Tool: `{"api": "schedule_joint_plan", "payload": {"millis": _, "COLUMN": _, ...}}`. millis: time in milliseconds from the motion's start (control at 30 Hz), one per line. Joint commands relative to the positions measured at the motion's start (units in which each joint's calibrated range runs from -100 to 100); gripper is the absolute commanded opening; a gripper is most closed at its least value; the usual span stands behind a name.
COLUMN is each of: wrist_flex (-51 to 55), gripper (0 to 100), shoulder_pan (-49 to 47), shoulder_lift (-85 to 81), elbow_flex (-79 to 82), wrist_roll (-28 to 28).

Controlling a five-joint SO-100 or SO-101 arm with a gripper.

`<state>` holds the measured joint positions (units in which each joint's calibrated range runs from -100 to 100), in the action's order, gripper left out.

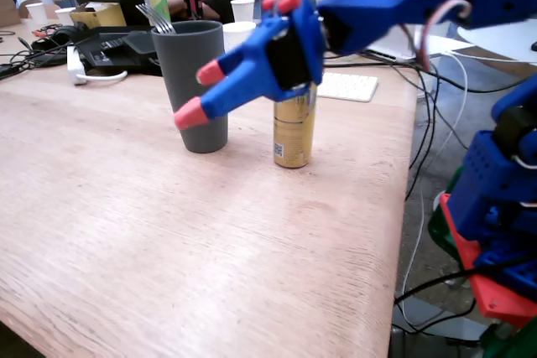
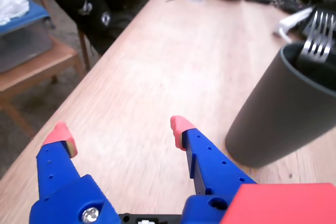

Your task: Grab the fork and place it in gray glass

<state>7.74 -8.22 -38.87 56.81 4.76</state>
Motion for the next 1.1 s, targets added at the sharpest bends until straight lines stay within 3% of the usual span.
{"api": "schedule_joint_plan", "payload": {"millis": 0, "wrist_flex": -0.03, "gripper": 31, "shoulder_pan": 0.27, "shoulder_lift": -7.36, "elbow_flex": 4.21, "wrist_roll": -2.49}}
{"api": "schedule_joint_plan", "payload": {"millis": 100, "wrist_flex": -0.03, "gripper": 14, "shoulder_pan": 0.27, "shoulder_lift": -12.68, "elbow_flex": 10.91, "wrist_roll": -3.71}}
{"api": "schedule_joint_plan", "payload": {"millis": 133, "wrist_flex": -0.03, "gripper": 2, "shoulder_pan": -2.27, "shoulder_lift": -19.02, "elbow_flex": 17.9, "wrist_roll": -3.71}}
{"api": "schedule_joint_plan", "payload": {"millis": 167, "wrist_flex": -0.03, "gripper": 0, "shoulder_pan": -2.61, "shoulder_lift": -22.71, "elbow_flex": 21.58, "wrist_roll": -3.71}}
{"api": "schedule_joint_plan", "payload": {"millis": 467, "wrist_flex": 0.47, "gripper": 0, "shoulder_pan": -2.61, "shoulder_lift": -42.26, "elbow_flex": 41.3, "wrist_roll": -3.76}}
{"api": "schedule_joint_plan", "payload": {"millis": 633, "wrist_flex": 17.05, "gripper": 0, "shoulder_pan": -2.44, "shoulder_lift": -49.73, "elbow_flex": 42.63, "wrist_roll": -3.91}}
{"api": "schedule_joint_plan", "payload": {"millis": 767, "wrist_flex": 28.55, "gripper": 0, "shoulder_pan": -1.76, "shoulder_lift": -54.87, "elbow_flex": 42.63, "wrist_roll": -7.52}}
{"api": "schedule_joint_plan", "payload": {"millis": 1067, "wrist_flex": 32.08, "gripper": 0, "shoulder_pan": -0.75, "shoulder_lift": -57.79, "elbow_flex": 42.72, "wrist_roll": -7.72}}
